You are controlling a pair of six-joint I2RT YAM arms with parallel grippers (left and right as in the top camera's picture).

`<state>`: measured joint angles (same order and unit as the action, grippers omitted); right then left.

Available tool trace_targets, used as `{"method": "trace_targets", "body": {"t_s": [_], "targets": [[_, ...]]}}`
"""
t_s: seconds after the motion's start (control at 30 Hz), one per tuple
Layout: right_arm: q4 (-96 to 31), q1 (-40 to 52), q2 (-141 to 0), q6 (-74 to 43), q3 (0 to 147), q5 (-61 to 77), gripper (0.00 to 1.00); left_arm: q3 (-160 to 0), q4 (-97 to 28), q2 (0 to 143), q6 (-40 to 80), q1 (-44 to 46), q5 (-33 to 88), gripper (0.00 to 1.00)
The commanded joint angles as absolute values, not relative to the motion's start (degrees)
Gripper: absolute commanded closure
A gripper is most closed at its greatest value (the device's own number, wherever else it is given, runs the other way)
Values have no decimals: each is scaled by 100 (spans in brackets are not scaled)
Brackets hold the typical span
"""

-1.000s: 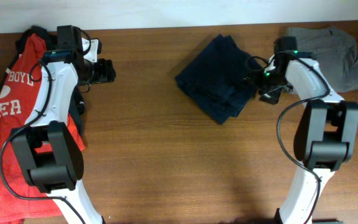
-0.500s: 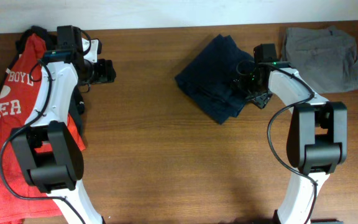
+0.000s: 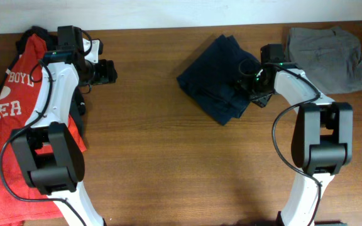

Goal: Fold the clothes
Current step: 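Grasp the folded navy shorts with the right gripper from the right side, then lift the shorts and place them on the grey garment at top right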

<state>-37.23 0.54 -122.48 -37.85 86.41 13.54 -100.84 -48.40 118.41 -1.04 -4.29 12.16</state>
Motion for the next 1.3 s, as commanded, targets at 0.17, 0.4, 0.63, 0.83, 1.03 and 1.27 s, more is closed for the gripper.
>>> {"method": "trace_targets", "body": {"t_s": [0.17, 0.4, 0.63, 0.83, 1.03, 1.27], "targets": [[-3763, 292, -13325, -3791, 8350, 1140, 76, -10173, -4823, 11872, -86, -416, 1223, 27], [-3662, -71, -13179, -2886, 8442, 1741, 96, -10173, -4797, 11872, -86, -377, 1223, 27], [-4333, -532, -12584, -2073, 9052, 2259, 96, -10173, -4799, 11872, -86, -346, 1221, 27], [-4722, -576, -11887, -1994, 9686, 2364, 96, -10173, -4799, 11872, -86, -340, 1223, 27], [-4729, -576, -11426, -2220, 10051, 2359, 96, -10173, -4818, 11872, -86, -336, 1223, 27], [-4716, -576, -11135, -2296, 10803, 2344, 96, -10173, -4821, 11872, -86, -336, 1223, 27]]}}
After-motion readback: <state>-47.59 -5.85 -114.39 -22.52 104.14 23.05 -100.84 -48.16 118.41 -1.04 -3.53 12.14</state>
